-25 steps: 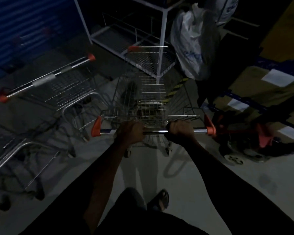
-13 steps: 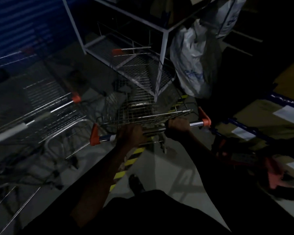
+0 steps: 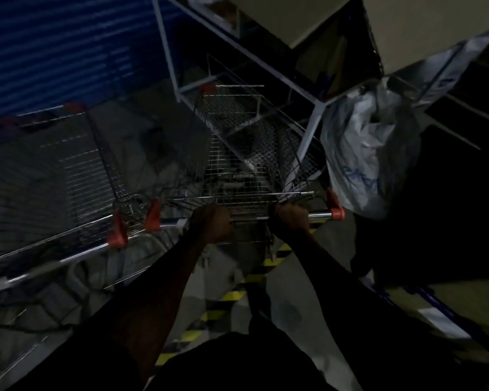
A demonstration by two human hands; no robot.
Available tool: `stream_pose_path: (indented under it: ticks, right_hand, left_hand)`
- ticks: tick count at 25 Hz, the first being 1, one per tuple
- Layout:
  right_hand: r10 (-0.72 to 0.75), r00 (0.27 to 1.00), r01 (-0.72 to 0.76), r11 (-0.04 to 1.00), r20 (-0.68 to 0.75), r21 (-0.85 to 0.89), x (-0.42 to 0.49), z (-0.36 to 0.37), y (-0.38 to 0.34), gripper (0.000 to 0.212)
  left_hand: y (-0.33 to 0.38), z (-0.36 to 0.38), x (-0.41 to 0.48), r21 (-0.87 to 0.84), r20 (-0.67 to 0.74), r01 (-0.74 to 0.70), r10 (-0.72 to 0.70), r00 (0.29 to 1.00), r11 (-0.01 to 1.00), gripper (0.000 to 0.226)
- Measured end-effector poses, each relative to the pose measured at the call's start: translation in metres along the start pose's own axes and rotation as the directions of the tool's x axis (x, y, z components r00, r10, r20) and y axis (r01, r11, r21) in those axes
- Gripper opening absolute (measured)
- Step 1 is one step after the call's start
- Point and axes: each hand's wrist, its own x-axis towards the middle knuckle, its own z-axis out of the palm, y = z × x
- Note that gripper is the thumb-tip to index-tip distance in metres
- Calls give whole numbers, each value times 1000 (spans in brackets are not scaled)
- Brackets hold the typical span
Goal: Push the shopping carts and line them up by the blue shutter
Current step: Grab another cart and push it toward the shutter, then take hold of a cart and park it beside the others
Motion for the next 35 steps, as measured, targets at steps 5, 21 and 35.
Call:
stream_pose_path:
  ticks: [5,21,35]
  right_hand:
    - [-37,994,41,999,103,-33,84,18,30,29]
    - [-170,920,195,980,352,-36,177,39,48,31]
    - [-790,612,484,406,32,775,43,-135,-311,66]
  left_hand:
    - [-2,-25,63,-15,42,61,-60,997,998,39]
    - [-11,-24,127,-134,-131,198,-216,968,971,59]
    - [-138,-33,-279,-588,-515,471,-753,409,658,86]
